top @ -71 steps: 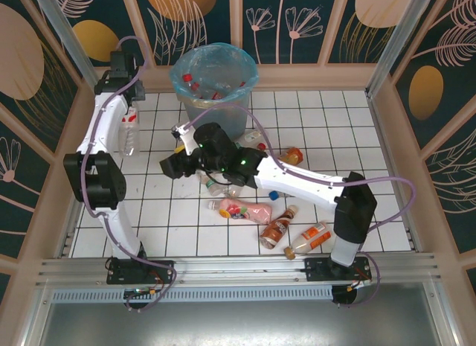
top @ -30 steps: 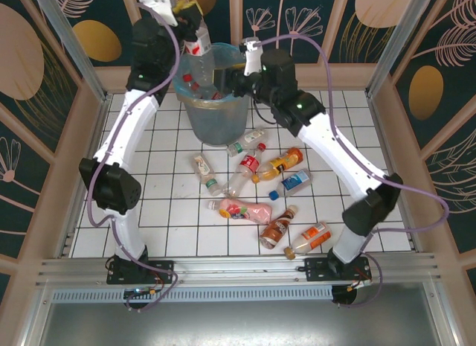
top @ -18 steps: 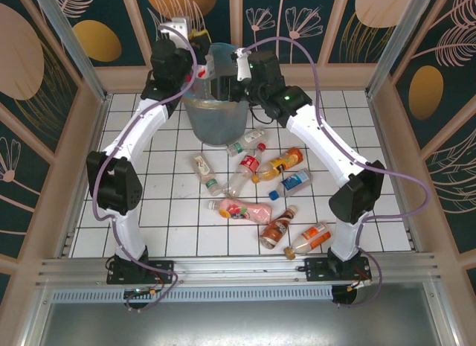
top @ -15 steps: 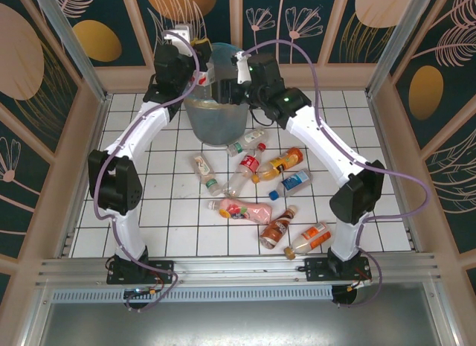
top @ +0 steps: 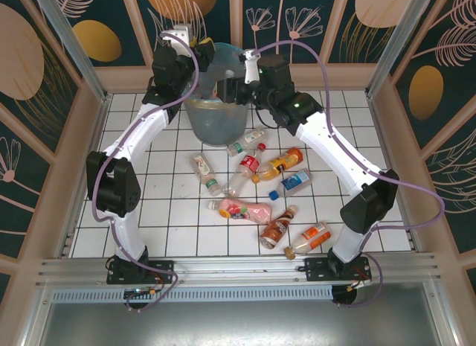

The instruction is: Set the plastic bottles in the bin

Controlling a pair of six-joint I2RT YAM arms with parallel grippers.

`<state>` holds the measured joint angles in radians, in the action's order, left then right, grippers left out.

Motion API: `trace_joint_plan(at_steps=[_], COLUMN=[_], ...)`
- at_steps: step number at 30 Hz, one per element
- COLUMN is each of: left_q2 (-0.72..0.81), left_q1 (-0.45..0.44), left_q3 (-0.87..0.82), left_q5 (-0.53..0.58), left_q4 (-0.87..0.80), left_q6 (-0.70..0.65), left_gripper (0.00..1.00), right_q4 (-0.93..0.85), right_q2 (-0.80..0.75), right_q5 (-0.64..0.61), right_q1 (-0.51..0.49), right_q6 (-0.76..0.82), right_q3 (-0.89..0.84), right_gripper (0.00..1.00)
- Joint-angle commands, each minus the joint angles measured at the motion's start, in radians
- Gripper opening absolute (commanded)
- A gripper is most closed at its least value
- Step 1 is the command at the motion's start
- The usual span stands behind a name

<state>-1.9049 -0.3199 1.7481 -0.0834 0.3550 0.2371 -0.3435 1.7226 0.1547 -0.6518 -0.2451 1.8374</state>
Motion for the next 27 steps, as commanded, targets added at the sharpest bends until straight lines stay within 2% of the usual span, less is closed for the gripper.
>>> trace_joint_plan(at_steps=[1, 10, 18, 21, 24, 27], left_q2=[0.041, 0.054, 0.185, 0.293, 0.366, 0.439], left_q1=[0.004, 0.003, -0.009, -0.056, -0.141, -0.218], left_q3=[-0.018, -0.004, 0.006, -0.051, -0.121, -0.246], left_q5=[-0.022, -0.053, -0.045, -0.013, 0.040, 0.081], left_q4=[0.042, -0.016, -0.113, -0.160, -0.238, -0.256], left_q6=[0.001, 0.023, 0.005, -0.048, -0.126, -0.148], left_gripper=[0.54, 0.53, 0.53, 0.53, 0.54, 0.54], right_q4=[0.041, 0.030, -0.037, -0.057, -0.092, -0.133], right_q2=[-0.034, -0.053, -0.163, -0.255, -0.361, -0.458], right_q5=[-0.012, -0.010, -0.056, -0.119, -0.203, -0.255], right_q1=[0.000, 0.000, -0.024, -0.026, -0.022, -0.014], right_q6=[-0.001, -0.008, -0.016, -0.042, -0.072, -0.113], right_q3=[-0.015, -0.041, -0.096, -0.187, -0.306, -0.438], right_gripper=[0.68, 0.68, 0.68, 0.68, 0.67, 0.66])
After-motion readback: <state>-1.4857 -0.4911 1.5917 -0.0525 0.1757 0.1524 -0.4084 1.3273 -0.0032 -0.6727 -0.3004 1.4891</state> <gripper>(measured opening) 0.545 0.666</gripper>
